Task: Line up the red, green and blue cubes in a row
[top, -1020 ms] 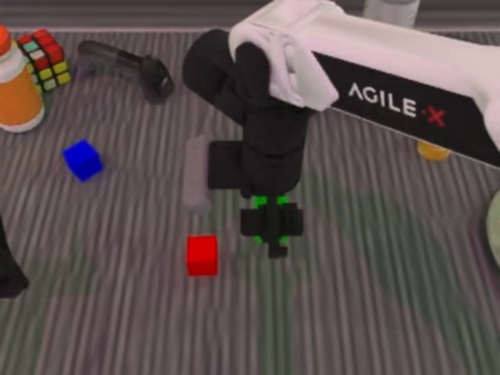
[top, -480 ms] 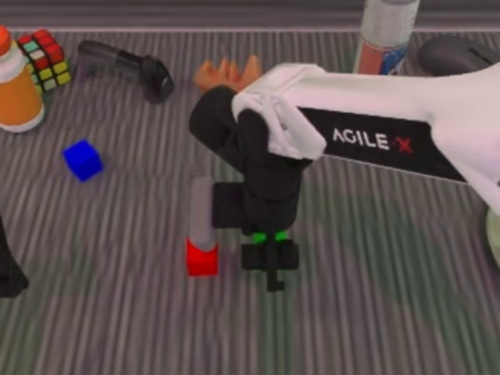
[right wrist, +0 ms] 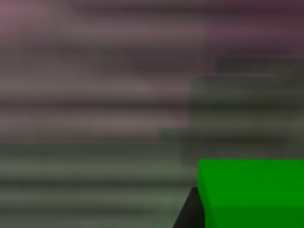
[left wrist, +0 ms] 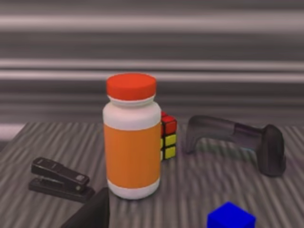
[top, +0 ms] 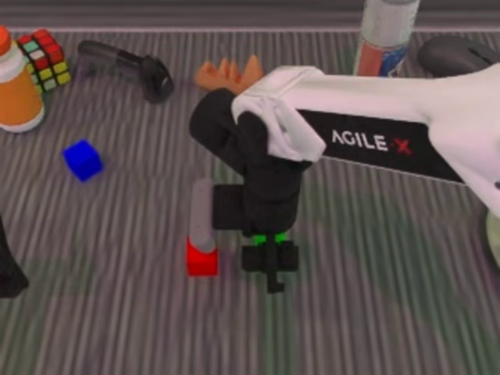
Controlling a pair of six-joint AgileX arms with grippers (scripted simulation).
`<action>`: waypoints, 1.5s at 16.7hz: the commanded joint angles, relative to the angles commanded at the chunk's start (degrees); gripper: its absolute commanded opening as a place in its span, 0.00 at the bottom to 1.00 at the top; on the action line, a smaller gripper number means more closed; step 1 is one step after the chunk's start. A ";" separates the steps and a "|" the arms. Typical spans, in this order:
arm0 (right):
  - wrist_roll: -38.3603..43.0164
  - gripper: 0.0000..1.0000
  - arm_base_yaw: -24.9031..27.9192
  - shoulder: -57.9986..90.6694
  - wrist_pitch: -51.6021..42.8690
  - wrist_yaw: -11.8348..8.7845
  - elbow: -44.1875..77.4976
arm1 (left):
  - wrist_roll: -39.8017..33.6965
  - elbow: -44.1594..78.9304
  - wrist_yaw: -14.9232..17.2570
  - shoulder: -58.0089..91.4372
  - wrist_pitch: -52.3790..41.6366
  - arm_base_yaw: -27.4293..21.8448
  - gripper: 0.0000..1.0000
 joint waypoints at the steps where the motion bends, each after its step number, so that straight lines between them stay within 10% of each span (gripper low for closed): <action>1: 0.00 0.38 0.00 0.00 0.00 0.00 0.00 | 0.00 0.00 0.00 0.00 0.00 0.00 1.00; 9: 0.00 0.98 0.00 0.00 0.00 0.00 0.00 | 0.00 0.00 0.00 0.00 0.00 0.00 1.00; 25: -0.19 1.00 0.21 -2.10 -11.44 -0.06 8.67 | 0.00 0.00 0.00 0.00 0.00 0.00 1.00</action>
